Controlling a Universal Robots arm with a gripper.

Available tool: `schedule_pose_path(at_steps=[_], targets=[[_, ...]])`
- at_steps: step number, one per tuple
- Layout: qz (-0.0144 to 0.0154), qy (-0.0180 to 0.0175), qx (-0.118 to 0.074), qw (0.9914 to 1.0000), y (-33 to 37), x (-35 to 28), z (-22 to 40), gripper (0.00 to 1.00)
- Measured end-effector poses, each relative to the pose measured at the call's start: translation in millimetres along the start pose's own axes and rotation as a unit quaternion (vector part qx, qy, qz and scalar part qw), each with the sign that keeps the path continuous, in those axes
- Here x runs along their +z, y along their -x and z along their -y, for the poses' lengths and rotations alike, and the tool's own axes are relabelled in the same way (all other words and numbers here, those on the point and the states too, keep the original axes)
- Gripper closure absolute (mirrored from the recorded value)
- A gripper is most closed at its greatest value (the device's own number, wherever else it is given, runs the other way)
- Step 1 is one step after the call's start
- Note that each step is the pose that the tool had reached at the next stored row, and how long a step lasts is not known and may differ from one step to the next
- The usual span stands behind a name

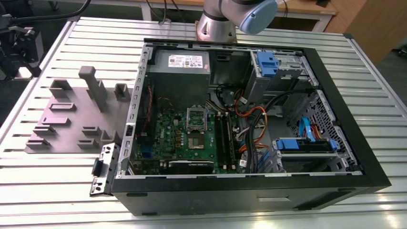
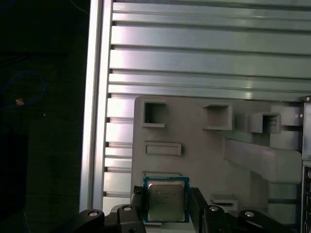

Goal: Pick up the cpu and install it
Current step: 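Pick up the cpu and move it towards the insertion slot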

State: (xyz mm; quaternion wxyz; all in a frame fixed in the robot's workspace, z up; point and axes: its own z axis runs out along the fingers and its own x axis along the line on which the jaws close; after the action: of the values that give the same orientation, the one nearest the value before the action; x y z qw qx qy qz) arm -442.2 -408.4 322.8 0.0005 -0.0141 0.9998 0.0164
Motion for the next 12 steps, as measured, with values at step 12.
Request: schedule_pose_path(at_steps=[12], targets=[[-0.0002,0.0003,0.0,1.0,0.0,-2.5,-0.1,0.53]])
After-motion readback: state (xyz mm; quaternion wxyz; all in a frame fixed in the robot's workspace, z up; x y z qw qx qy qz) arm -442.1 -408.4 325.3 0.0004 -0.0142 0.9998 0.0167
